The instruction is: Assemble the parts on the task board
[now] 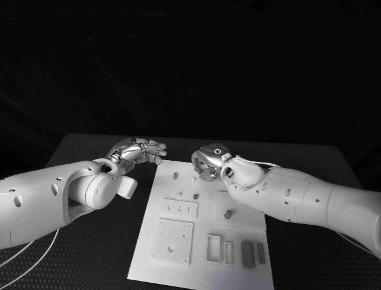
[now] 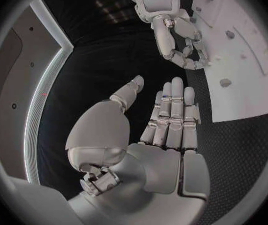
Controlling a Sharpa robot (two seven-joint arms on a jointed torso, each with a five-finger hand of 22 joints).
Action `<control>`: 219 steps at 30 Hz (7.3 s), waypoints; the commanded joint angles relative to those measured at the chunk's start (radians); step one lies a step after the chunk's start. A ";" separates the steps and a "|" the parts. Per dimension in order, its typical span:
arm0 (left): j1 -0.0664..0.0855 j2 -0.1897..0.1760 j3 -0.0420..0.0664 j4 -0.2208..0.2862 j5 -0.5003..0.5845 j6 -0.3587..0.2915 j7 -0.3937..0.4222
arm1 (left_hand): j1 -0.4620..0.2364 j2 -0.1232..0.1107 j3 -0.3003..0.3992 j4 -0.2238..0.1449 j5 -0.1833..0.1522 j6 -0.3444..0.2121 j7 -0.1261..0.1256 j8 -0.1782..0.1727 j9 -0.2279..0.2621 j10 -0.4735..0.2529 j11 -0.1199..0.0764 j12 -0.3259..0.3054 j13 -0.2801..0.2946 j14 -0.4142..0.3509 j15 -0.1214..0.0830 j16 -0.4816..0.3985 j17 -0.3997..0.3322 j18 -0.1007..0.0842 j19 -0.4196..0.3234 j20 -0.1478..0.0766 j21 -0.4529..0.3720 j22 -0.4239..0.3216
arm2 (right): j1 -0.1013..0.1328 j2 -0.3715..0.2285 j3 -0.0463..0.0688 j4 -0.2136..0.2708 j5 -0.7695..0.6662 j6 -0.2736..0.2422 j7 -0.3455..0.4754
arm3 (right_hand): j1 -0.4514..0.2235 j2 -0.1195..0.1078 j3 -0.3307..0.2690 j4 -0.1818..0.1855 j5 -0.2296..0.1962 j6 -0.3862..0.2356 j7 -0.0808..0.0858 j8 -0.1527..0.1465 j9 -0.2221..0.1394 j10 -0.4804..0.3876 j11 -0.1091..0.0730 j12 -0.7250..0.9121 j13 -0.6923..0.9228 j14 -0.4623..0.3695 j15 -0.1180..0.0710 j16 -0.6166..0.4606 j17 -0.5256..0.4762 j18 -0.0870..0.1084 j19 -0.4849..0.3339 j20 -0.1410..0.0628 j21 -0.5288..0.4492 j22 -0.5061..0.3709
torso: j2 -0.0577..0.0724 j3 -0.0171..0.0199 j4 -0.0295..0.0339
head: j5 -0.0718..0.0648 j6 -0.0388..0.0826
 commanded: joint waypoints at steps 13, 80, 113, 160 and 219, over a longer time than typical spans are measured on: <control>0.002 0.003 0.001 0.000 -0.004 0.010 0.006 | -0.010 -0.005 0.003 0.005 -0.004 -0.007 0.001 -0.003 0.002 -0.009 -0.001 -0.006 -0.001 -0.003 0.004 -0.007 0.002 -0.001 -0.003 -0.008 0.005 -0.001 | 0.000 0.005 0.000 -0.012 -0.035 0.066 -0.030 | 0.010 -0.002 0.014 -0.001 0.006 0.004 0.001 -0.002 0.002 0.058 -0.005 0.001 0.004 -0.020 -0.009 0.005 -0.005 0.046 -0.005 -0.003 0.001 0.001 | 0.001 -0.0001 -0.0020 | -0.002 -0.007; 0.005 -0.005 0.000 -0.024 -0.004 0.019 0.012 | -0.011 -0.010 0.005 0.006 -0.004 -0.011 0.003 -0.004 0.004 -0.009 0.000 -0.008 0.000 -0.004 0.005 -0.011 0.005 -0.006 -0.005 -0.012 0.007 -0.002 | 0.033 -0.243 0.034 0.096 0.281 0.229 0.081 | -0.095 -0.156 -0.155 0.055 0.027 -0.156 0.035 -0.118 -0.010 -0.243 -0.024 1.016 1.072 -0.069 -0.025 0.200 0.155 0.046 0.007 -0.022 0.124 0.104 | 0.001 0.0111 -0.0378 | -0.002 0.016; 0.005 -0.001 0.000 -0.026 -0.004 0.019 0.007 | -0.012 -0.008 0.006 0.008 -0.004 -0.011 0.003 -0.004 0.005 -0.009 0.000 -0.009 0.000 -0.004 0.005 -0.012 0.006 -0.008 -0.005 -0.013 0.007 -0.003 | 0.003 -0.202 0.029 0.038 0.283 0.301 0.093 | -0.086 -0.054 -0.011 0.098 0.008 -0.077 0.028 -0.093 0.007 -0.241 -0.030 1.059 1.068 -0.062 -0.028 0.195 0.208 0.046 -0.011 -0.012 0.179 0.101 | 0.002 0.0109 -0.0401 | -0.005 -0.002; 0.005 -0.011 0.000 -0.017 -0.007 0.009 0.004 | -0.011 -0.008 0.008 0.007 -0.004 -0.012 0.003 -0.004 0.006 -0.009 0.000 -0.010 0.000 -0.004 0.004 -0.013 0.008 -0.009 -0.006 -0.014 0.008 -0.003 | -0.009 -0.217 0.016 0.089 0.064 0.124 0.046 | -0.117 -0.043 0.010 0.123 0.006 0.048 -0.024 -0.039 0.051 -0.118 -0.078 1.120 1.088 -0.040 -0.070 0.175 0.239 0.046 0.003 -0.018 0.203 0.092 | 0.001 0.0123 -0.0395 | -0.001 -0.005; 0.005 0.012 0.001 -0.030 -0.007 0.011 0.004 | -0.012 -0.007 0.008 0.006 -0.004 -0.013 0.003 -0.004 0.008 -0.009 0.000 -0.012 0.000 -0.003 0.004 -0.015 0.010 -0.011 -0.007 -0.016 0.010 -0.004 | -0.011 -0.012 0.003 0.107 -0.095 0.090 -0.067 | -0.117 -0.044 0.018 0.110 0.006 0.045 -0.027 -0.035 0.065 -0.119 -0.082 1.107 1.077 -0.038 -0.076 0.167 0.244 0.046 0.012 -0.026 0.206 0.089 | 0.002 0.0100 -0.0322 | 0.016 0.000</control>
